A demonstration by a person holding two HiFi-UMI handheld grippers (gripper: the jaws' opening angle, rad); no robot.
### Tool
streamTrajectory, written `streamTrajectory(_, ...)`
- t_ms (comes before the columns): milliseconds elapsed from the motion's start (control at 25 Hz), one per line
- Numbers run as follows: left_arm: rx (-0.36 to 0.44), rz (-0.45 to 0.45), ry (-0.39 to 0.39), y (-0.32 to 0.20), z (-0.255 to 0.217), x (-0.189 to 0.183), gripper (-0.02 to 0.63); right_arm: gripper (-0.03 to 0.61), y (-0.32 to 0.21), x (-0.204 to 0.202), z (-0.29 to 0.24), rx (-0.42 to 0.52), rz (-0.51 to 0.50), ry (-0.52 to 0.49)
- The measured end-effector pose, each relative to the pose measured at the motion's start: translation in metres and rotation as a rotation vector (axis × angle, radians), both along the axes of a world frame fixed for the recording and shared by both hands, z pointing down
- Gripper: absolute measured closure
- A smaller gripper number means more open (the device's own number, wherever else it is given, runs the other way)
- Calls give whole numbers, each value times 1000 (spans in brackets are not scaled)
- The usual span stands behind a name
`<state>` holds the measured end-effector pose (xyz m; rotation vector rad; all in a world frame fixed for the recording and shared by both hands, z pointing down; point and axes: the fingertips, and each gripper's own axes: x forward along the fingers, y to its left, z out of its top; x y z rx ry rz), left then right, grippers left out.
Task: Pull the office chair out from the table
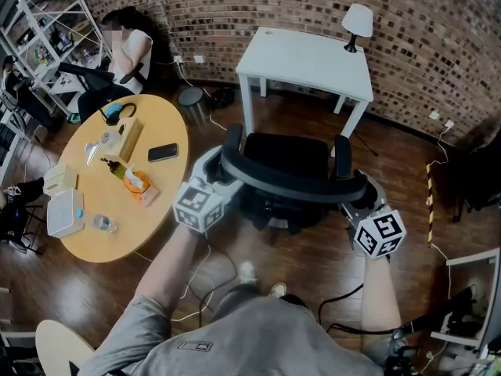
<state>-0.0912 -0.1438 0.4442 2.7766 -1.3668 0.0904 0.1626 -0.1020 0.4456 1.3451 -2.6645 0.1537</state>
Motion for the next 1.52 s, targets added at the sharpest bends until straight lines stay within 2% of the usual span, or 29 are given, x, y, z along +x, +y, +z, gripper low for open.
streamTrajectory(280,-6,-15,-2,34,3,9,230,267,32,9,2,-4,-18,-1)
streamTrajectory(520,14,-2,-3,61,1,2,230,267,60,1,-1,-4,-15,8)
streamTrajectory(1040,34,104,14,102,1,-22,230,264,122,-27,2,-4,97,16)
streamTrajectory(1520,27,100,10,118,5,-22,230,259,139,-24,3,-10,123,10)
